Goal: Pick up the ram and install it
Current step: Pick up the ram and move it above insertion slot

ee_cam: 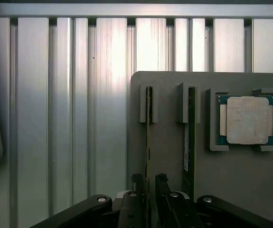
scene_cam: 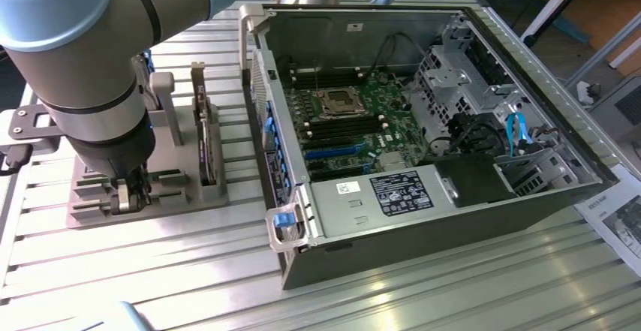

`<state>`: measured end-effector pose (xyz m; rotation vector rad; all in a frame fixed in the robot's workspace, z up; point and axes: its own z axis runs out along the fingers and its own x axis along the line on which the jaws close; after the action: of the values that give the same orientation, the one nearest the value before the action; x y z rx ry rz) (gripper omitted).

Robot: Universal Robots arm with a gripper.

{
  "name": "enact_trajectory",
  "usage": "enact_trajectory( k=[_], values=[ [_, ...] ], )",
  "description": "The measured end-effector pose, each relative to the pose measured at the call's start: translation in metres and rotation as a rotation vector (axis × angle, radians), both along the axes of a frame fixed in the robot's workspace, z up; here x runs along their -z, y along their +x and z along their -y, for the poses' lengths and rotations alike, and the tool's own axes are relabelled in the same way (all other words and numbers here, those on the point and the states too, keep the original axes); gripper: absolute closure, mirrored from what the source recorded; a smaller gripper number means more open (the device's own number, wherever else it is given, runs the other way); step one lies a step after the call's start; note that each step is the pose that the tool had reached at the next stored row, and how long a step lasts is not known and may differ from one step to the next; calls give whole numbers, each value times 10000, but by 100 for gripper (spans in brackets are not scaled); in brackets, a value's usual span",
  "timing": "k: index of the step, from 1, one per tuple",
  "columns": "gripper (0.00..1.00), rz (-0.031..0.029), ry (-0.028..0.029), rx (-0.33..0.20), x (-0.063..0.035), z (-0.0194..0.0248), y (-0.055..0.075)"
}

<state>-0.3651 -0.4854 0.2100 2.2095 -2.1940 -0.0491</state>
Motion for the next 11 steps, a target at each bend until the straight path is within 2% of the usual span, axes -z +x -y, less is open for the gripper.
enact_trajectory(
  k=[11],
  values=[
    [75, -1, 0, -116, 5, -6, 0]
  ],
)
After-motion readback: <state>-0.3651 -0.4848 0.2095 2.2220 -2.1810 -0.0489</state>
